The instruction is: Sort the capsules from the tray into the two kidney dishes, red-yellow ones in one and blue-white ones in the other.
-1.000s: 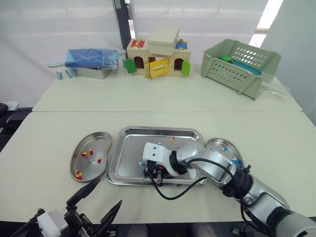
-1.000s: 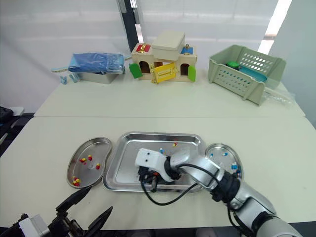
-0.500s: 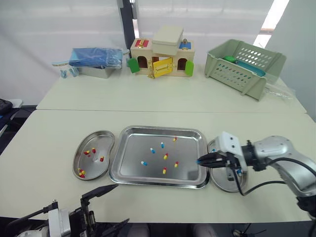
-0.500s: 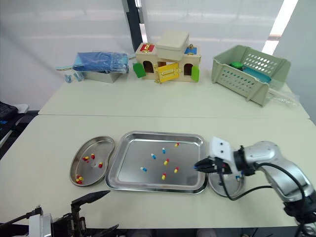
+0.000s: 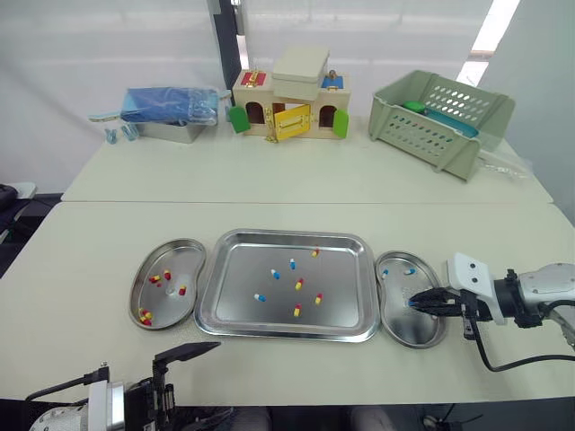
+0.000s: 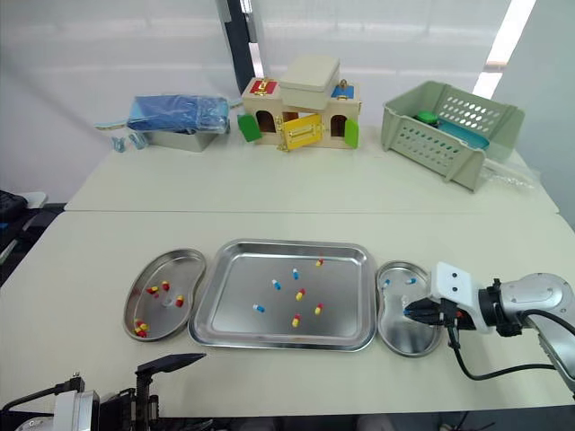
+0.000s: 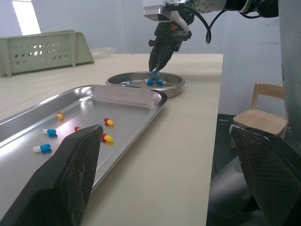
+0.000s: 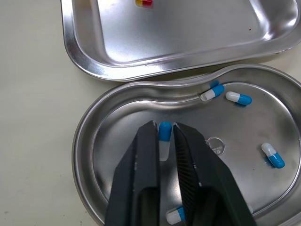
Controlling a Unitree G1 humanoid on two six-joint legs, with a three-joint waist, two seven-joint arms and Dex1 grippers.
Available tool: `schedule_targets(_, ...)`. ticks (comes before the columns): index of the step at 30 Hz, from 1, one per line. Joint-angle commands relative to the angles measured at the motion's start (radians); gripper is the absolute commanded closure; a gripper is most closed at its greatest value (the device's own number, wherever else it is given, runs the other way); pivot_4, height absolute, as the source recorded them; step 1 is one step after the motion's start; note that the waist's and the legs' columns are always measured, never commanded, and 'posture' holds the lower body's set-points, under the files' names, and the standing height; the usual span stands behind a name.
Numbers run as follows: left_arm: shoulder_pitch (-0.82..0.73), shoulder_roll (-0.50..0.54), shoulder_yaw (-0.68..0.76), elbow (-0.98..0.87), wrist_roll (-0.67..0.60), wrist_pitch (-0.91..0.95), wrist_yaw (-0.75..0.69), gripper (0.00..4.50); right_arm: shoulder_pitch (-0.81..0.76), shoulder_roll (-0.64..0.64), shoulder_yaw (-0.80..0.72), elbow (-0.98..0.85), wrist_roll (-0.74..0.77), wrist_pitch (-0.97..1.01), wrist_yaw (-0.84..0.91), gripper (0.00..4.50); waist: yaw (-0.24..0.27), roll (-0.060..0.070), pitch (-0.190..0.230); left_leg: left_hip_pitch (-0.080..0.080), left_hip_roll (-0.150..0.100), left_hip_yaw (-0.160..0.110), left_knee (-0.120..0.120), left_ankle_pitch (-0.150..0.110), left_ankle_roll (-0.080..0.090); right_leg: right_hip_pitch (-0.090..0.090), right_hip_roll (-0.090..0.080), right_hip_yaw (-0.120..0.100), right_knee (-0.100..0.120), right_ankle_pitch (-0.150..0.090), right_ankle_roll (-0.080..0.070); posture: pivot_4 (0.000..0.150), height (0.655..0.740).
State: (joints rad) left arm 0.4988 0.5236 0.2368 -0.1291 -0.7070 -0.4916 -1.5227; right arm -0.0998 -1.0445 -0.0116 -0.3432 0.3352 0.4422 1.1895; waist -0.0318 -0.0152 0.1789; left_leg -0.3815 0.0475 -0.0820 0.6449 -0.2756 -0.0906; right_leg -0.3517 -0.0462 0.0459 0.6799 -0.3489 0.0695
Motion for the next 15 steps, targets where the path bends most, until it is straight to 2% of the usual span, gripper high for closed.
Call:
schedule_targets(1,0.013,-0.009,0.029,0.009,-0.023,-0.024,-0.017,0.0,-0.011,-0.007,-0.025,0.009,0.012,-0.016,0.014,2.79,0.0,0.0,0.0,0.0,0.0,0.0,0.0,0.0,0.0,0.0,0.0,0.0,0.0,0.0,0.0,0.15,0.74)
schedule_targets(6,0.014,-0.021,0.039,0.026,-0.026,-0.03,-0.027,0.0,-0.016,-0.01,-0.023,0.026,0.006,-0.031,0.026,1.41,0.0,0.0,0.0,0.0,0.0,0.0,0.0,0.0,0.0,0.0,0.0,0.0,0.0,0.0,0.0,0.15,0.74)
schedule_targets(10,0.026,-0.029,0.037,0.024,-0.031,-0.026,-0.028,0.0,0.003,-0.017,-0.057,0.034,0.025,-0.035,0.034,0.09,0.0,0.0,0.0,0.0,0.0,0.0,0.0,0.0,0.0,0.0,0.0,0.0,0.0,0.0,0.0,0.15,0.74)
schedule_targets(15,0.005,-0.039,0.042,0.043,-0.027,-0.036,-0.017,0.0,0.022,-0.008,-0.083,0.057,0.028,-0.056,0.045,0.04,0.001,0.0,0.0,0.0,0.0,0.0,0.0,0.0,0.0,0.001,0.0,0.0,0.0,0.0,0.0,0.15,0.74)
